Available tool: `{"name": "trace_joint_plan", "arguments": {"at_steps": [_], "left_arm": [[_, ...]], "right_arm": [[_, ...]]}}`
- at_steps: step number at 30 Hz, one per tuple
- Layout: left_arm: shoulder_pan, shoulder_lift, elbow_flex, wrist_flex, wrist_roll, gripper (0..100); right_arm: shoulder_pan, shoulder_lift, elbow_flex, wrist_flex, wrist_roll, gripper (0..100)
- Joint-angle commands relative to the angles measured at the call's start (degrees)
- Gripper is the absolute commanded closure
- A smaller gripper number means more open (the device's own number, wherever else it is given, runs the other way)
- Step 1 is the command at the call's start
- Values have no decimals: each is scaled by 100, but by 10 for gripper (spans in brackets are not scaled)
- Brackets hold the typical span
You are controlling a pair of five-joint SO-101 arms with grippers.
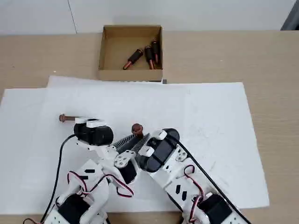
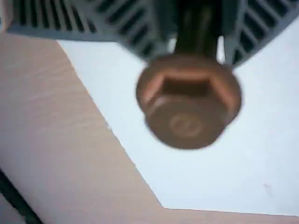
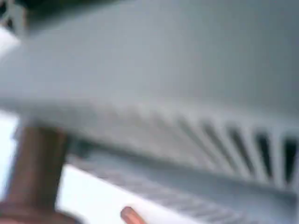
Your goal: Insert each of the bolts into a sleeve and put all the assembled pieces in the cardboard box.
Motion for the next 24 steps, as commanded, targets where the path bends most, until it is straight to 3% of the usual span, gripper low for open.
{"name": "trace_joint_plan", "arguments": {"at_steps": [1, 7, 20, 24], "left_arm": [[123, 0, 13, 132, -70, 785], [-273, 0, -66, 211, -343, 780], [-308, 0, -382, 615, -545, 779], [-668, 0, -470, 589, -712, 779]], "right_arm": [[-66, -92, -105, -259, 53, 995], [-66, -92, -97, -259, 53, 995], [-66, -92, 44, -259, 53, 995], [-57, -92, 44, -259, 53, 995]]}}
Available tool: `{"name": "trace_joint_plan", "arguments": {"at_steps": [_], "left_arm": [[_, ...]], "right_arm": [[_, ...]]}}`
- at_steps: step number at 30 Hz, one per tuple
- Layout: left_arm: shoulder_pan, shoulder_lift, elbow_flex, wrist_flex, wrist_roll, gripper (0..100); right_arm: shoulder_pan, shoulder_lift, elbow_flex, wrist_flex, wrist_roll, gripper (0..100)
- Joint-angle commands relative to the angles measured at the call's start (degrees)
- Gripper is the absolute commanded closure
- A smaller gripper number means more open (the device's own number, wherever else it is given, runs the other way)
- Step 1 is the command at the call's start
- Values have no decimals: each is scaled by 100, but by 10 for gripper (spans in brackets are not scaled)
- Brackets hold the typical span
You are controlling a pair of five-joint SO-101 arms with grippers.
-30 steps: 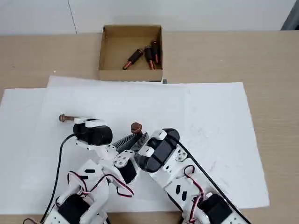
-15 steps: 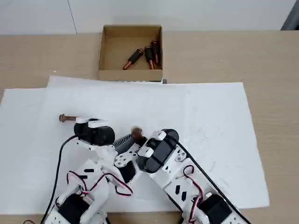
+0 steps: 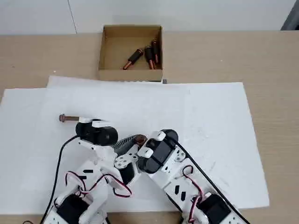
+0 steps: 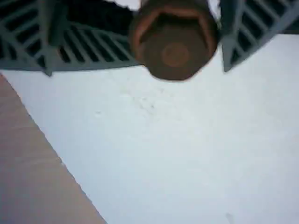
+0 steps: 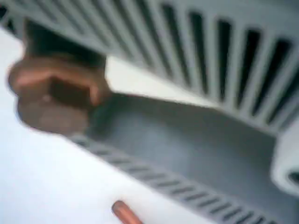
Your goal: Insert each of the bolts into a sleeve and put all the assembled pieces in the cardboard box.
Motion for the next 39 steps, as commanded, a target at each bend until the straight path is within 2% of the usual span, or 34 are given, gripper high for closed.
{"name": "trace_joint_plan", "arguments": {"at_steps": [1, 13, 18, 22, 26, 34, 39], "left_arm": [[-264, -53, -295, -9, -167, 779], [-958, -44, -1024, 18, -440, 784], [-1336, -53, -1288, -9, -835, 901], [-1916, -53, -1367, -9, -1143, 994], [-2479, -53, -1341, 62, -1354, 994], [-3323, -53, -910, 853, -1635, 994], [-3604, -53, -374, 958, -1626, 994]], "right_arm": [[-22, -75, -79, -180, 53, 995], [-4, -75, -105, -180, 62, 995], [-4, -75, -105, -180, 62, 995], [4, -75, -105, -180, 62, 995], [145, -75, -105, -180, 62, 995], [1051, -75, -105, -180, 35, 995], [1182, -66, -105, -180, 18, 995]]}}
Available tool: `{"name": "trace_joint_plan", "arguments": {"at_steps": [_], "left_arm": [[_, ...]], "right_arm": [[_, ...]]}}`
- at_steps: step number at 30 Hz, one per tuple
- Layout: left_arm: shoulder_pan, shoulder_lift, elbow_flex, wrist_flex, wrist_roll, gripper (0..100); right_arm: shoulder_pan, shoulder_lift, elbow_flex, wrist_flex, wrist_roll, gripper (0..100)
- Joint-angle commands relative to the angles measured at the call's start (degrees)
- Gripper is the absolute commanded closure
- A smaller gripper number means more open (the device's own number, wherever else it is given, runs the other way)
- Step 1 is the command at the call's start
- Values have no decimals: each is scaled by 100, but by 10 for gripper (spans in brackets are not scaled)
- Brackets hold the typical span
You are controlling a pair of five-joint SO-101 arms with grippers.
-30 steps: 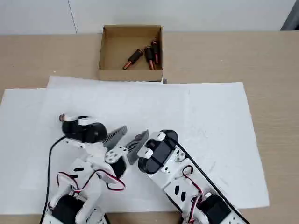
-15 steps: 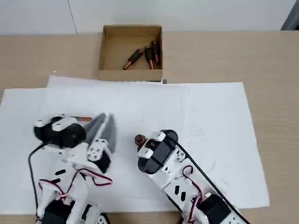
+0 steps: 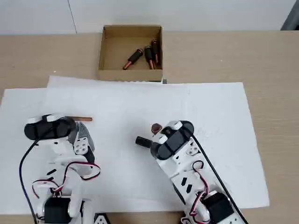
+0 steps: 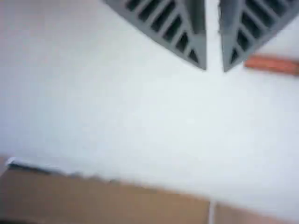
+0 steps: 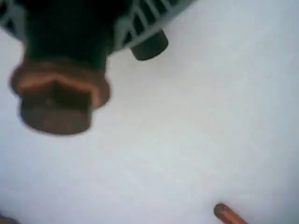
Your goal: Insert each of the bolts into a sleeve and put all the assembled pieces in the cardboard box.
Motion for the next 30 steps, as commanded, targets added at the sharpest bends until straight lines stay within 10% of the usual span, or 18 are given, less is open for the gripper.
{"name": "trace_joint_plan", "arguments": {"at_steps": [1, 15, 30], "left_arm": [[-114, -44, 268, 35, -35, 994], [-114, -44, 1270, 9, -35, 994], [-114, -44, 1270, 9, -44, 994]], "right_arm": [[84, -57, -105, -180, 9, 995], [971, 2422, -2259, -752, -1451, 995], [971, 6554, -5204, -1552, -1451, 995]]}}
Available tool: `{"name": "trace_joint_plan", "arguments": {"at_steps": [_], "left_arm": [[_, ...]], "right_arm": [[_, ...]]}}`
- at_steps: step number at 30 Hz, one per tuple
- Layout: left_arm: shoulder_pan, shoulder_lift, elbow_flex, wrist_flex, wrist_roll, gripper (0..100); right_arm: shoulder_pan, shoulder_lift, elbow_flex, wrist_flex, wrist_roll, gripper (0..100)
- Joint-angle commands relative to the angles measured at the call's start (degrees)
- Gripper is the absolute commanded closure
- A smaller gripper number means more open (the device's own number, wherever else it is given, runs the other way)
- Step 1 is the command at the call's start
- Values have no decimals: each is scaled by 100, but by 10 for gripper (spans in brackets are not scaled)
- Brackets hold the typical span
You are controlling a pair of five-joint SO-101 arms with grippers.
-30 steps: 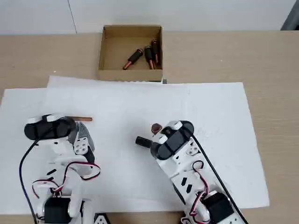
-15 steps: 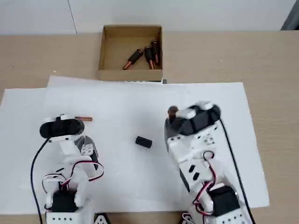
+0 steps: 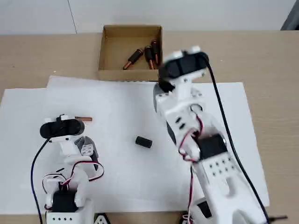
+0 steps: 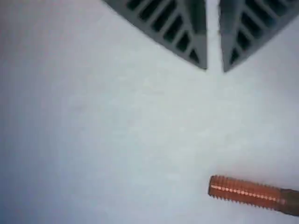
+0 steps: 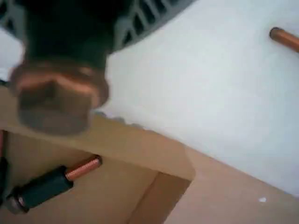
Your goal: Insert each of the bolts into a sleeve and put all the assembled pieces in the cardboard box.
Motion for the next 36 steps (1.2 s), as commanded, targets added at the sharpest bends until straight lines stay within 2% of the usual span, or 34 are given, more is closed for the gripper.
{"name": "trace_joint_plan", "arguments": {"at_steps": [1, 15, 19, 29, 36], "left_arm": [[-26, -53, -22, -9, -44, 994], [-26, -53, -22, -9, -35, 994], [-26, -53, -22, -9, -26, 994], [-26, -53, -13, -9, -26, 994], [-26, -53, -13, -9, -26, 994]], "right_arm": [[57, 690, -949, -207, -9, 995], [48, 4084, -4273, -233, 1345, 995], [48, 5068, -5046, -822, 1811, 995], [-48, 6844, -5565, -2387, 3974, 995], [-48, 7371, -5565, -2589, 4352, 986]]}}
